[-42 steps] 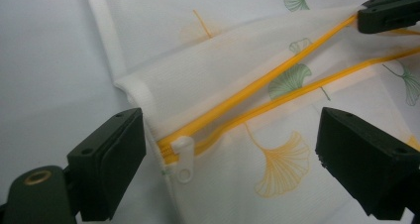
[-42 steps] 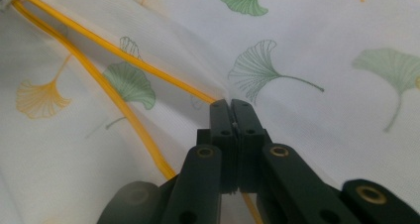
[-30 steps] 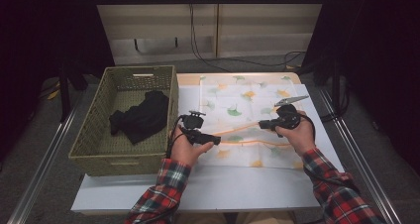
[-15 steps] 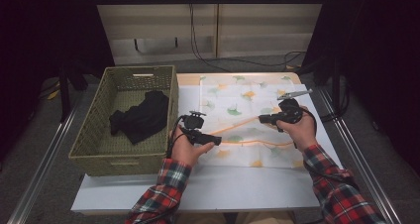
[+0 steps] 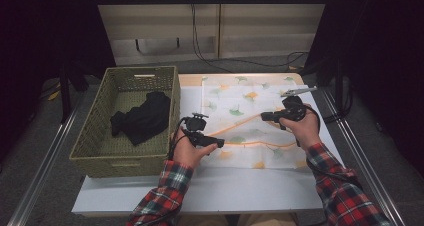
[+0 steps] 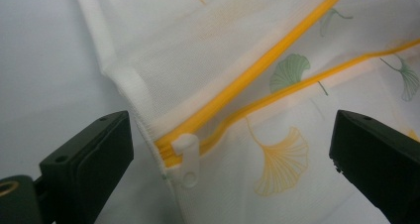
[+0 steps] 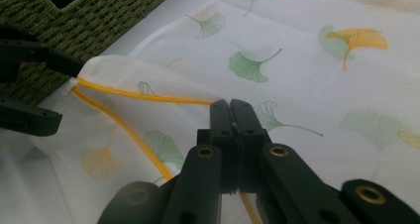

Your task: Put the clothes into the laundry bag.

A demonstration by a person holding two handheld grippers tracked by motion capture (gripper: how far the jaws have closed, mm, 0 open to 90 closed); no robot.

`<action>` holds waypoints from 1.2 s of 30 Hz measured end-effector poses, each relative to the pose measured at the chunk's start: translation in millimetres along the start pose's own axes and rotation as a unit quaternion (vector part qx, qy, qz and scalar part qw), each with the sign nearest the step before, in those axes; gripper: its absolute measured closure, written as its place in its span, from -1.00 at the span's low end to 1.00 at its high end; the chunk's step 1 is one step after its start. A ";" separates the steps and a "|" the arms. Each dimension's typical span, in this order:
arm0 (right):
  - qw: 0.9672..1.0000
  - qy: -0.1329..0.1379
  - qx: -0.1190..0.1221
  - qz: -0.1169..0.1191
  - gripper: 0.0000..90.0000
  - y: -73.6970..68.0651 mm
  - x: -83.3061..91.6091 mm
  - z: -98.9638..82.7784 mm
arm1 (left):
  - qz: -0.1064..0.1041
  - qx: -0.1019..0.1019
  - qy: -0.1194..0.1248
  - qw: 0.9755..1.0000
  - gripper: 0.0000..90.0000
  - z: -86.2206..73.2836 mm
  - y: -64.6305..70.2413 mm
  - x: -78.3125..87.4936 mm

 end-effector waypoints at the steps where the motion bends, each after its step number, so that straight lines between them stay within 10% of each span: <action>1: 1.000 0.000 -0.003 0.001 1.00 0.0 0.6 0.8 | 0.000 -0.001 -0.003 1.000 -0.96 -0.3 0.1 -0.3; 36: 1.000 0.013 -0.011 0.022 1.00 7.2 5.5 7.3 | -0.028 -0.020 -0.038 0.999 -0.93 45.6 1.5 24.2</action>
Point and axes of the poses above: each handheld gripper's, and its own axes: x roughly backward along the jaws, z roughly out of its top, y roughly to its right, the point moved 6 cm from there along -x, roughly forward along the jaws, and after that the axes turned 9 degrees about x, right-handed, at the moved point
